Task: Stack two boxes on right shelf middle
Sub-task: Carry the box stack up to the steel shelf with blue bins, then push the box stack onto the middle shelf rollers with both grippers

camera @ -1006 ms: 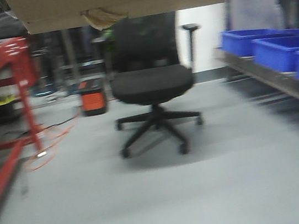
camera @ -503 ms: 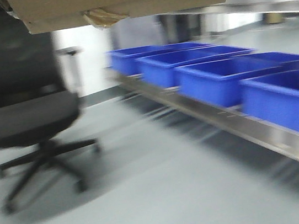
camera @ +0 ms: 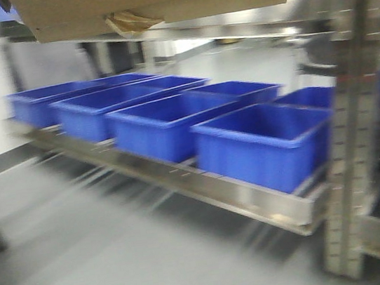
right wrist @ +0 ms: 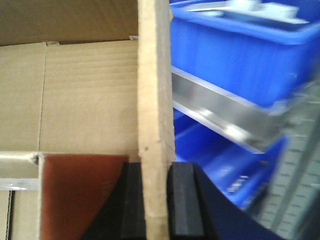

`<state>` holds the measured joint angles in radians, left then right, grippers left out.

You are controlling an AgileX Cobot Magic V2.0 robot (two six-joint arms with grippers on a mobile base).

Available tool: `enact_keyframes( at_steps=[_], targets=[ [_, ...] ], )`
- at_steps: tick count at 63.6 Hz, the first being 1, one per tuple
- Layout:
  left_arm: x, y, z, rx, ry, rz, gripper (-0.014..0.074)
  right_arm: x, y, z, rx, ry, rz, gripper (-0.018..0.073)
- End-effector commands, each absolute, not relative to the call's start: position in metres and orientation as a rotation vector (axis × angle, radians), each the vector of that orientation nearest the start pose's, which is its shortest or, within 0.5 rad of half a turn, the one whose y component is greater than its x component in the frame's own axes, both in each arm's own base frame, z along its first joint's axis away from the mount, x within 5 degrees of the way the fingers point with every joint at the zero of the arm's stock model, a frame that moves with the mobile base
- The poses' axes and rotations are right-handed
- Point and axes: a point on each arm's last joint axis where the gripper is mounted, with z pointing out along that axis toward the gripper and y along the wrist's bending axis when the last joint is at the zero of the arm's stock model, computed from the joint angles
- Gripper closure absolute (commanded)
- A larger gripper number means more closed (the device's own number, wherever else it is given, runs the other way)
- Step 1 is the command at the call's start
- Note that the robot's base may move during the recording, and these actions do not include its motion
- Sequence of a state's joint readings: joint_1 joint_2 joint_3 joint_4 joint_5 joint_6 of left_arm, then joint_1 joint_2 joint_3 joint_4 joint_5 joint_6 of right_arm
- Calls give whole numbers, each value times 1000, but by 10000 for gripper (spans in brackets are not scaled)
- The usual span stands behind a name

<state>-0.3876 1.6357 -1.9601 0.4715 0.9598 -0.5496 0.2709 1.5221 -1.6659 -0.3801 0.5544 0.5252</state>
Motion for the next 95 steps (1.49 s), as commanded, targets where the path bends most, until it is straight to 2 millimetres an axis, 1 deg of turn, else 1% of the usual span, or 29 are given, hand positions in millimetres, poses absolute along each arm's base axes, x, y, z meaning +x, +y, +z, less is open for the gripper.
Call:
enact_keyframes(
  at_steps=[1,95],
  targets=[
    [335,-96,492,-115,1980,4,708,333,73,481,57,1745,160,721],
    [335,-96,492,-115,1980,4,708,333,73,481,57,1745,160,721]
  ],
)
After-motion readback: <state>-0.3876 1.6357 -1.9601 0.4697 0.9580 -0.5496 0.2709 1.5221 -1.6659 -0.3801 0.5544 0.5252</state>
